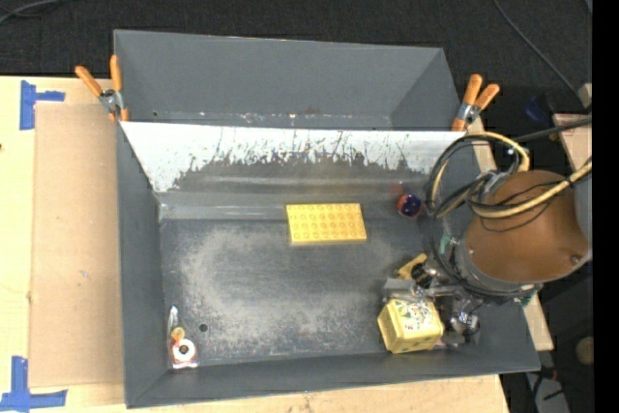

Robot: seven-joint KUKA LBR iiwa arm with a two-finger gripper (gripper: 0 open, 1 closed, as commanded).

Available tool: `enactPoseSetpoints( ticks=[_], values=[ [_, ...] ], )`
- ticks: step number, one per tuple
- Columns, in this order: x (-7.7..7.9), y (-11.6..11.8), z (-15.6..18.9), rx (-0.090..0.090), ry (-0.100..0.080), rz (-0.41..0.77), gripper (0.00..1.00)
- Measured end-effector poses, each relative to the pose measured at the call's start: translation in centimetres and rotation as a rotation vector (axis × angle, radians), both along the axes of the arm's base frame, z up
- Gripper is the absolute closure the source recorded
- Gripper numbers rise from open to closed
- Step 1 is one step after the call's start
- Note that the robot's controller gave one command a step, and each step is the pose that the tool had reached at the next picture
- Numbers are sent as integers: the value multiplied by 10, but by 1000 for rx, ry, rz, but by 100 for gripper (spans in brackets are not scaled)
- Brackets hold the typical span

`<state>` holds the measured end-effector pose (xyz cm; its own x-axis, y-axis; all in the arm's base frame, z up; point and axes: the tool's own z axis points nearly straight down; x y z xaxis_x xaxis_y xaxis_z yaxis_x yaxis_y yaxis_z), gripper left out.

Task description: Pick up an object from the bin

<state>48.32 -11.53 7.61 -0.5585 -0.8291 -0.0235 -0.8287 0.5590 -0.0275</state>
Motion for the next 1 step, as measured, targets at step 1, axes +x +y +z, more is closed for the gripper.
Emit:
enactPoseSetpoints(
  ticks=[1],
  values=[
    [1, 0, 1, 0, -1, 1, 100]
  ],
)
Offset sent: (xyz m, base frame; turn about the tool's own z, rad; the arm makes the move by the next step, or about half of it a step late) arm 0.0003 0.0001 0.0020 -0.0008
